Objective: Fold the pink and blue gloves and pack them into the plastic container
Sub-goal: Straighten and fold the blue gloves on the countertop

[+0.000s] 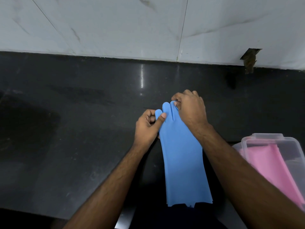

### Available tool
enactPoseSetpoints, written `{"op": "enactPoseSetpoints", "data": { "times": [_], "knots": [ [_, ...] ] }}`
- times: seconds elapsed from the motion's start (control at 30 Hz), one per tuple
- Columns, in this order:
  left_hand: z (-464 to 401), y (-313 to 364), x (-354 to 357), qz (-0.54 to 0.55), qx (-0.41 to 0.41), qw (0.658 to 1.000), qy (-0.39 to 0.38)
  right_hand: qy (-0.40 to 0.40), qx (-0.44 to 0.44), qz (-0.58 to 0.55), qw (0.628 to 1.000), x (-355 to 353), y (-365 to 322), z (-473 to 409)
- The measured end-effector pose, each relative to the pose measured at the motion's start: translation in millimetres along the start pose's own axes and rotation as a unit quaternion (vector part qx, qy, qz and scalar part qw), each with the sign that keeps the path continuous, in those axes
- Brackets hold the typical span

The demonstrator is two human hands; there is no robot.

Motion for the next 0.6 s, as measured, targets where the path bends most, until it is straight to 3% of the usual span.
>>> {"op": "enactPoseSetpoints", "data": {
  "times": [0.2,0.27,0.37,0.5,0.6],
  "knots": [
    [0.1,0.6,-6.9,0.087,-0.022,0.994,-0.058,0.045,-0.029,-0.038,0.998,-16.9,-7.2,6.3],
    [0.3,0.7,-6.1,0.084,-0.019,0.994,-0.063,0.009,-0.069,-0.052,0.996,-15.6,-14.7,7.2],
    [0.4,0.2,-6.3,0.082,-0.01,0.995,-0.053,-0.081,-0.084,-0.035,0.993,-4.9,-17.6,5.0],
    [5.1,0.8,-9.2,0.08,0.041,0.996,-0.024,-0.054,-0.045,-0.12,0.99,-7.9,-5.6,3.6],
    [9.6,-0.8,-8.6,0.003,0.096,0.995,0.003,-0.044,-0.042,-0.1,0.993,-6.2,-5.7,3.7]
  ]
}}
Point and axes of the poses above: each hand's wrist, its own z-axis away from the middle knuckle, its own x-axis out of the palm, y = z × x, the point moved 6 cm from there along -z, towards the middle knuckle, and after that the axes turned 9 degrees about z, right-handed, at the moved point
